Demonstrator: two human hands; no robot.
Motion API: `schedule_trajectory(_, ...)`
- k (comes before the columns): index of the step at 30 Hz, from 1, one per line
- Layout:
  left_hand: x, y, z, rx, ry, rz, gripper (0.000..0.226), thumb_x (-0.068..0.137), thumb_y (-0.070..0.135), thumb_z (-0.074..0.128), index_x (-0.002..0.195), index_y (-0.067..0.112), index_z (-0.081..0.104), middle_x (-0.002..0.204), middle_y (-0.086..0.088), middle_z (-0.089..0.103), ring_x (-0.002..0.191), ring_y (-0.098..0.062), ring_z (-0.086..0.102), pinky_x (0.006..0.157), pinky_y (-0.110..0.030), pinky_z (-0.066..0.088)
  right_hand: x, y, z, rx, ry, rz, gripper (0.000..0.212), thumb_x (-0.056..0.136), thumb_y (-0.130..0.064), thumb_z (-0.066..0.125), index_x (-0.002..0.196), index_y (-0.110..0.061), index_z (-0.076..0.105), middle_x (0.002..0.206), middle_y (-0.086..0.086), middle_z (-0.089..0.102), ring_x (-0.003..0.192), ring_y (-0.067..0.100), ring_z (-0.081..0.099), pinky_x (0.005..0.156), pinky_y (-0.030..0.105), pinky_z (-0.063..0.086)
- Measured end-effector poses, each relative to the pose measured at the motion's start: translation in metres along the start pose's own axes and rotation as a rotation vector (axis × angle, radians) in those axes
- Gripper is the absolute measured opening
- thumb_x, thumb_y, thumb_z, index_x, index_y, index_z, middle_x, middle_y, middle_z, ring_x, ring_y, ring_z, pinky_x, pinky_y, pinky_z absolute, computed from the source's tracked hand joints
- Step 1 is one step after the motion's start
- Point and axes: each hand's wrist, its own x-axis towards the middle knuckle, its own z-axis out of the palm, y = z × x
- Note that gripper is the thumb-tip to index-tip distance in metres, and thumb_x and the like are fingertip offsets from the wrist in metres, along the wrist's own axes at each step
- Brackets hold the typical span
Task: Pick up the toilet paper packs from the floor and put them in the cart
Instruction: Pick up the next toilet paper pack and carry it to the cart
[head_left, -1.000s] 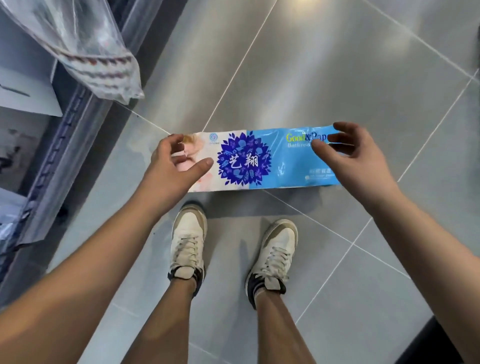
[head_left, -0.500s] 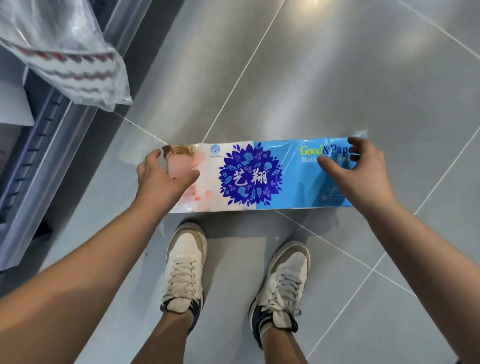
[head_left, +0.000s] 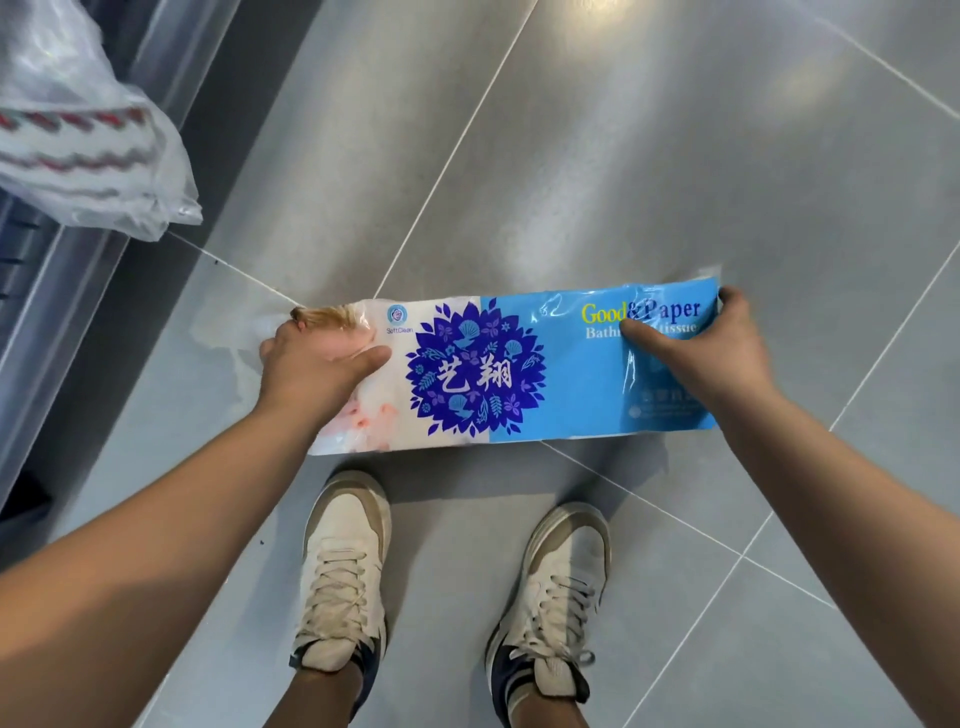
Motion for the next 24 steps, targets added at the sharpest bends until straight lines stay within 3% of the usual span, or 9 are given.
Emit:
schedule_trajectory(2,0.002,-0.001,0.006,0.013,0.048,0.007,0.093,0.065,0.051,0.087,0.137,0.013,0.043,0.137,-0.014,0.046,0.118,-0.033,0.057,0.096,-0.048,0.052,0.006,0.001,0.0,0.071,-0.043,0.027,0.079,0.059,-0.049,0.094,0.12,-0.023,0.05,0.116,-0.004,0.064,0.099,0.017,0.065,0.068,0.026,0.045)
schedule_trajectory(4,0.002,0.0,0.008,0.015,0.068,0.018,0.091,0.065,0.049,0.088,0.136,0.012,0.045,0.136,-0.013,0.048,0.118,-0.034,0.057,0.096,-0.048,0.051,0.01,0.001,0.0,0.104,-0.051,0.035,0.081,0.055,-0.05,0.096,0.118,-0.023,0.052,0.114,-0.005,0.066,0.093,0.013,0.066,0.064,0.023,0.044)
schedule_trajectory(13,0.03,0.042,-0.007,-0.049,0.083,0.137,0.096,0.042,0.065,0.087,0.122,0.019,0.058,0.122,-0.004,0.063,0.103,-0.026,0.066,0.092,-0.049,0.055,0.036,-0.01,-0.01,0.186,0.017,0.049,0.112,0.028,-0.071,0.09,0.123,-0.028,0.051,0.124,-0.002,0.063,0.102,0.018,0.068,0.092,0.043,0.057)
schedule_trajectory(16,0.051,0.071,-0.015,-0.107,0.101,0.209,0.101,0.028,0.073,0.083,0.114,0.024,0.063,0.115,0.002,0.068,0.096,-0.019,0.07,0.088,-0.045,0.058,0.052,-0.03,-0.022,0.245,0.063,0.002,0.107,0.03,-0.068,0.089,0.121,-0.029,0.046,0.125,-0.002,0.062,0.103,0.015,0.068,0.094,0.043,0.057)
schedule_trajectory(24,0.062,0.13,-0.038,-0.237,0.173,0.441,0.097,0.036,0.061,0.088,0.12,0.023,0.058,0.122,0.003,0.064,0.107,-0.012,0.066,0.096,-0.039,0.054,0.071,-0.061,-0.048,0.417,0.202,-0.145,0.1,0.044,-0.055,0.093,0.122,-0.026,0.039,0.125,-0.003,0.063,0.109,0.009,0.067,0.098,0.037,0.056)
